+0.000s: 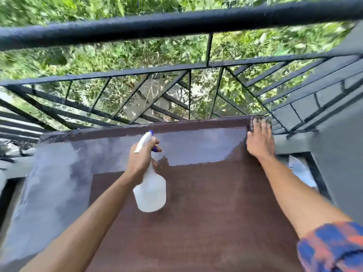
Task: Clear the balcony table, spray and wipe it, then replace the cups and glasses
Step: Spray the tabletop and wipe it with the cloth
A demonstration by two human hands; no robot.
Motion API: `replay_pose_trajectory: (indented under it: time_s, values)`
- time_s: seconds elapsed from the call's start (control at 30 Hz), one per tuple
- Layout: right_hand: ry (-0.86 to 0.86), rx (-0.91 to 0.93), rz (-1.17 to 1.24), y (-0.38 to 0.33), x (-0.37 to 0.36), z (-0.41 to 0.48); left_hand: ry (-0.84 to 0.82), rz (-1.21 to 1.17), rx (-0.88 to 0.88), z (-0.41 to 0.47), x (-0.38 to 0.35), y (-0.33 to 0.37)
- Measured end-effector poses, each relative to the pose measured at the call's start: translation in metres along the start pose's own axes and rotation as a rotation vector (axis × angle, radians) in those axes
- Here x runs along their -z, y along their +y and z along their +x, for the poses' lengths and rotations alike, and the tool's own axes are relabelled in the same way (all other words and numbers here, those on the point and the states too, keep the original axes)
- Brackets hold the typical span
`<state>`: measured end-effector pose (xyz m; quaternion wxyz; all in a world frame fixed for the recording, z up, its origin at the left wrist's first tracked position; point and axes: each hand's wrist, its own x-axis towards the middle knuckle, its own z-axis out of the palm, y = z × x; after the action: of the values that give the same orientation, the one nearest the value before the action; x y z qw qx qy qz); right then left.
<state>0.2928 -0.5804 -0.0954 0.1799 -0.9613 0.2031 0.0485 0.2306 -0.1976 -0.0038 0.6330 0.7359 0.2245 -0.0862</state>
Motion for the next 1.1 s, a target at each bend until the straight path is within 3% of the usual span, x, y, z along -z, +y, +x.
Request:
replay_pose_trajectory:
  time_s: [0.2, 0.3, 0.4, 0.5, 0.67, 0.83, 0.93, 1.1]
  values:
    - [0.131, -0.159, 0.019, 0.038, -0.008, -0.076, -0.074, -0.012, -0.004, -0.013, -0.035, 0.004]
    - [0.14, -0.216, 0.006, 0.017, -0.019, -0.113, -0.098, -0.012, -0.027, -0.02, -0.039, 0.004]
    - [0.068, -0.156, -0.014, -0.028, -0.032, -0.127, -0.076, 0.008, -0.022, -0.03, -0.032, 0.003]
    - [-0.052, 0.014, -0.024, -0.096, -0.045, -0.128, -0.036, 0.015, -0.018, -0.039, -0.014, -0.001]
    - [-0.27, 0.548, -0.067, -0.199, -0.09, -0.183, 0.047, -0.01, -0.017, -0.059, 0.029, -0.02]
    - [-0.265, 0.963, -0.072, -0.156, -0.109, -0.263, 0.069, -0.08, 0.036, -0.078, 0.058, -0.035]
    - [-0.164, 0.833, -0.024, -0.081, -0.086, -0.248, 0.04, -0.092, 0.065, -0.088, 0.065, -0.04]
    - [0.08, 0.154, -0.04, 0.034, -0.027, -0.174, -0.018, -0.096, 0.082, -0.101, 0.06, -0.046]
